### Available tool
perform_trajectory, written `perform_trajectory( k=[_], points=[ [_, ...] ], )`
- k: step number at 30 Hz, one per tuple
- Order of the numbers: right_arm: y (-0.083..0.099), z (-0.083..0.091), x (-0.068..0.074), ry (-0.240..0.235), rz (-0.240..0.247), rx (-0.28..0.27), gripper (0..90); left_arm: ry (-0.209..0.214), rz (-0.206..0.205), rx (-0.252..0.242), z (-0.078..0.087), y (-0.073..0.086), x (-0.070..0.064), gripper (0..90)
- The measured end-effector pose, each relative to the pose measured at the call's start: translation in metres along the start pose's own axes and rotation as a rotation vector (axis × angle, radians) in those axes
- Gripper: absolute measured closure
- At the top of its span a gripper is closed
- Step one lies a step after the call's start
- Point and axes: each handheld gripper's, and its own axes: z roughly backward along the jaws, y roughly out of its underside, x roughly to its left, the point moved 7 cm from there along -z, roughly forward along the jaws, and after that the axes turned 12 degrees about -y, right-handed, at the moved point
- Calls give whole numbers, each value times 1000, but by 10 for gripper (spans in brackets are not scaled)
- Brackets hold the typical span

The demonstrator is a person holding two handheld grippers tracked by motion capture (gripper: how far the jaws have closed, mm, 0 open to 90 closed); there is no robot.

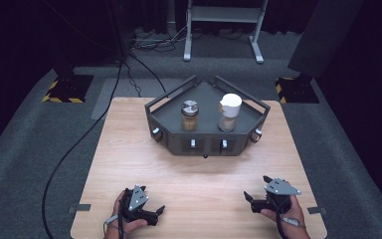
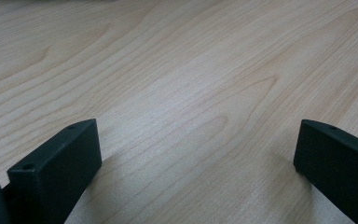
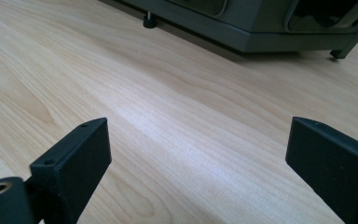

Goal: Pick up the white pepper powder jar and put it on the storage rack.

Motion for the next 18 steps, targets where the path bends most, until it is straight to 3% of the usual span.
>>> perform_trajectory(
  k=[18],
  points=[
    [21,-6,4,-9,-26,47,68,0,1,0,0,0,0,7]
  ],
)
